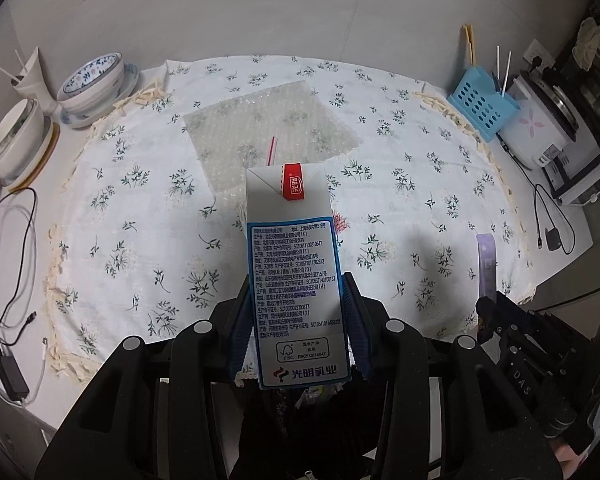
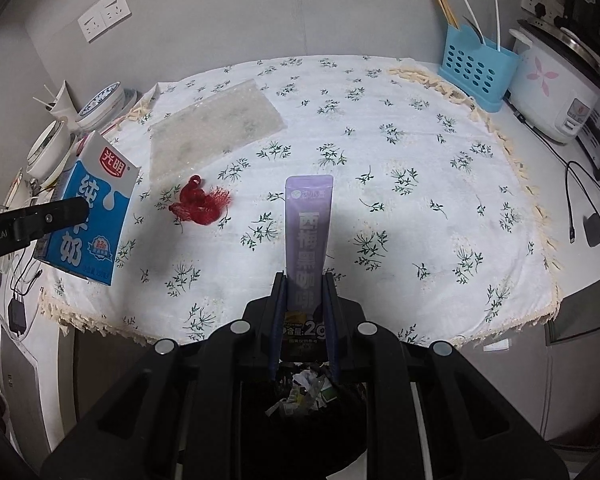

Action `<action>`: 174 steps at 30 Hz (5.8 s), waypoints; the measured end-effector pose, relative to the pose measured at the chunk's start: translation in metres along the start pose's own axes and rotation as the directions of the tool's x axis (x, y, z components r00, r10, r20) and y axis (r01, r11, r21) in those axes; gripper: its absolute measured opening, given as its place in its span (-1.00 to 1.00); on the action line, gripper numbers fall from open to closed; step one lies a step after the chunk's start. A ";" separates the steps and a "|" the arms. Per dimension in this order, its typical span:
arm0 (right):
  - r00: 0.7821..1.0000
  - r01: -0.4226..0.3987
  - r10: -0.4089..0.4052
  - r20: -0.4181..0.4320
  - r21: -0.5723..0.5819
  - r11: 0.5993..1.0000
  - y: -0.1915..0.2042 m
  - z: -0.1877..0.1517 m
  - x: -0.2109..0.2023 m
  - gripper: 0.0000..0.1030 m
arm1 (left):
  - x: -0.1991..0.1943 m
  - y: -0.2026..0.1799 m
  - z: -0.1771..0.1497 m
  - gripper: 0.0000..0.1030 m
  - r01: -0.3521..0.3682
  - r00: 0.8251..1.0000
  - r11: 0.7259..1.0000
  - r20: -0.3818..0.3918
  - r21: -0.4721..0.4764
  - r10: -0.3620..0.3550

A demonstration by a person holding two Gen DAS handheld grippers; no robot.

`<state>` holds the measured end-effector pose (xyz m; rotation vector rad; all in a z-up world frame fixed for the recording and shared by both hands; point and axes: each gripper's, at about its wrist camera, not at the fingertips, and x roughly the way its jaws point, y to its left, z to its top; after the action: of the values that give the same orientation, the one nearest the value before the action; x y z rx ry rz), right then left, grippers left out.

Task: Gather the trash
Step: 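Lift the milk carton and purple packet and carry both down over the black bin, then open the left tool to drop the carton while the right tool releases the packet, then move both tools up over the table toward the bubble wrap and red mesh bag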

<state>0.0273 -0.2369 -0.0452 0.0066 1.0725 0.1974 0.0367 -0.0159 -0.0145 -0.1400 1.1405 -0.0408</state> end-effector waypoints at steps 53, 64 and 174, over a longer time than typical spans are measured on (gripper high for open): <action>0.984 -0.026 0.010 -0.176 -0.086 0.996 -0.028 -0.162 0.017 -0.67 | 0.060 -0.045 -0.217 -0.21 0.055 0.974 0.998 -0.220 -0.030 -0.060; 0.969 -0.049 0.026 -0.247 -0.088 0.995 -0.029 -0.193 0.060 -0.67 | 0.110 -0.046 -0.241 -0.21 0.018 0.965 0.999 -0.261 -0.037 -0.027; 0.999 -0.044 0.046 0.004 -0.216 0.975 0.095 0.041 0.062 0.81 | 0.048 0.085 -0.034 0.88 -0.065 0.998 0.992 -0.020 -0.109 0.064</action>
<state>0.0763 -0.1294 -0.0701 -0.1636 1.0381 0.3538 0.0231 0.0604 -0.0833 -0.2004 1.1635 0.0781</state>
